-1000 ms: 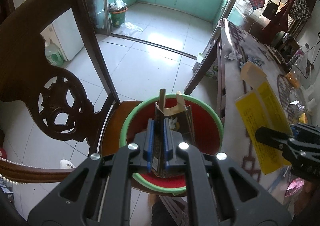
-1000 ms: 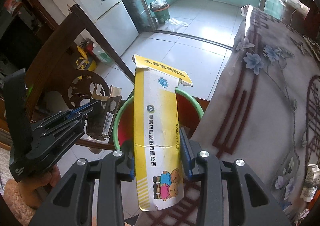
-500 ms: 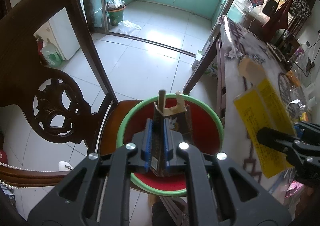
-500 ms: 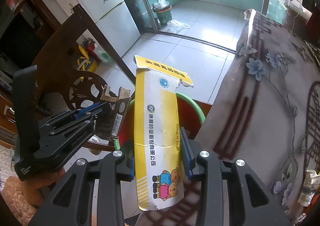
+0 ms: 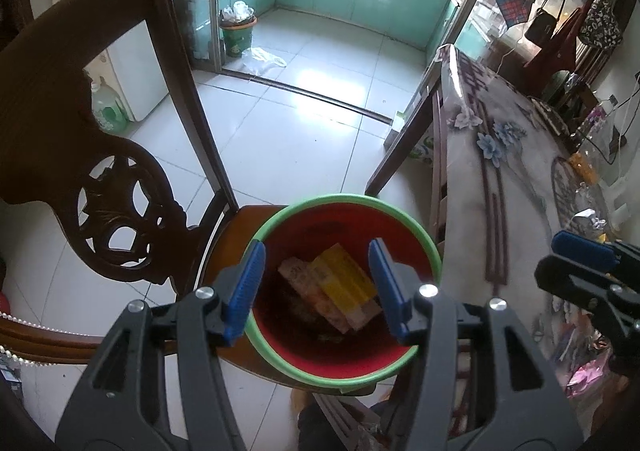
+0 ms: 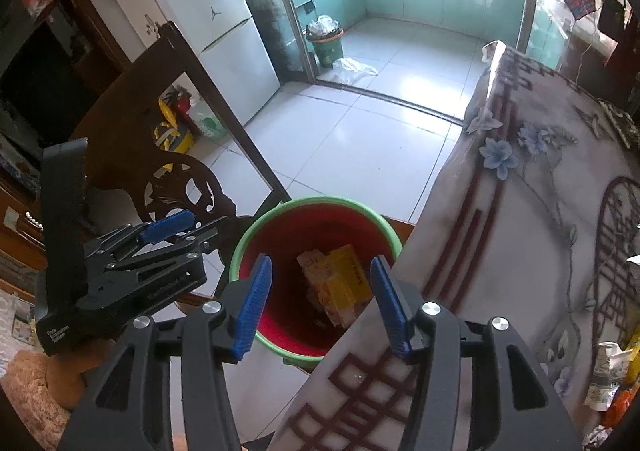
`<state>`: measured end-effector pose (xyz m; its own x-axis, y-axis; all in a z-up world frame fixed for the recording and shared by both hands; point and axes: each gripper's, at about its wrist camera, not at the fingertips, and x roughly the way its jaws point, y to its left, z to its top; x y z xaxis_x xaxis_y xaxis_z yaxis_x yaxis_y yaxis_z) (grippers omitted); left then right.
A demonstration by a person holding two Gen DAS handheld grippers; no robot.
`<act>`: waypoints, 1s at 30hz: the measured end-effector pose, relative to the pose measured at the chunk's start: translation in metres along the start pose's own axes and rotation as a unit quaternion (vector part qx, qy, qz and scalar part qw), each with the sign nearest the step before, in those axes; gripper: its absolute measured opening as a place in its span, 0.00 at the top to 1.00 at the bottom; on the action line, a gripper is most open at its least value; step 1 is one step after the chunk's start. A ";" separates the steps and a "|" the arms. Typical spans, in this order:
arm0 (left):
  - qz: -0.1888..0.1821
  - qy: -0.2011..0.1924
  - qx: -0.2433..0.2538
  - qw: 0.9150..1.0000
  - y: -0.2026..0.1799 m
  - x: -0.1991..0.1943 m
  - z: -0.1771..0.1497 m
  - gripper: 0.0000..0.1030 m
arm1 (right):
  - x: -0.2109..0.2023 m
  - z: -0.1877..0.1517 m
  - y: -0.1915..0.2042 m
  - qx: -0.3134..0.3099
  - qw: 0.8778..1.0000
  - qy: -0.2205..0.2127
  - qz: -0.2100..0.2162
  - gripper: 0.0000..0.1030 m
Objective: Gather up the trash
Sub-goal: 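Open the left tool to drop the brown box while the right tool drops the yellow box, then return to the table and grasp the crumpled white paper with the right tool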
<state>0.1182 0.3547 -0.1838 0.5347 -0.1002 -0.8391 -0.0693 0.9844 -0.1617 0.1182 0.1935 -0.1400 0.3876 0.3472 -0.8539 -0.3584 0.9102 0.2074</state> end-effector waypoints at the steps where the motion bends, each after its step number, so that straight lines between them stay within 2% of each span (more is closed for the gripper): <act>1: -0.001 -0.004 0.000 1.000 -0.001 -0.003 0.000 0.50 | -0.003 -0.001 0.000 0.000 1.000 -0.003 -0.002 0.50; 4: -0.006 -0.013 -0.001 1.000 -0.005 -0.012 -0.001 0.45 | -0.013 -0.003 -0.003 0.002 1.000 -0.013 -0.010 0.47; 8: -0.022 -0.020 0.007 1.000 -0.020 -0.019 -0.002 0.44 | -0.028 -0.010 -0.010 0.012 0.999 -0.028 -0.021 0.44; 9: -0.028 -0.021 0.013 0.999 -0.028 -0.021 -0.002 0.44 | -0.032 -0.012 -0.012 0.014 0.999 -0.031 -0.026 0.41; 12: -0.042 -0.019 0.026 0.999 -0.045 -0.020 -0.004 0.43 | -0.049 -0.022 -0.028 0.030 0.998 -0.044 -0.045 0.34; 15: -0.058 -0.013 0.040 0.997 -0.068 -0.017 -0.009 0.43 | -0.060 -0.032 -0.048 0.050 0.996 -0.046 -0.062 0.34; 21: -0.087 0.000 0.076 0.993 -0.123 -0.013 -0.022 0.43 | -0.093 -0.063 -0.108 0.094 0.989 -0.051 -0.100 0.34; 24: -0.093 0.001 0.088 0.992 -0.152 -0.015 -0.030 0.41 | -0.113 -0.079 -0.153 0.116 0.985 -0.056 -0.117 0.34; 25: -0.093 0.001 0.089 0.992 -0.159 -0.015 -0.033 0.38 | -0.118 -0.084 -0.164 0.120 0.984 -0.057 -0.121 0.34; 30: -0.086 0.002 0.076 0.993 -0.202 -0.020 -0.051 0.38 | -0.145 -0.110 -0.238 0.139 0.980 -0.053 -0.134 0.34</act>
<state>0.0784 0.1506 -0.1612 0.5247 -0.2697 -0.8074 0.1518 0.9629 -0.2230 0.0532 -0.0985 -0.1178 0.5271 0.0952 -0.8445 0.0072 0.9932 0.1165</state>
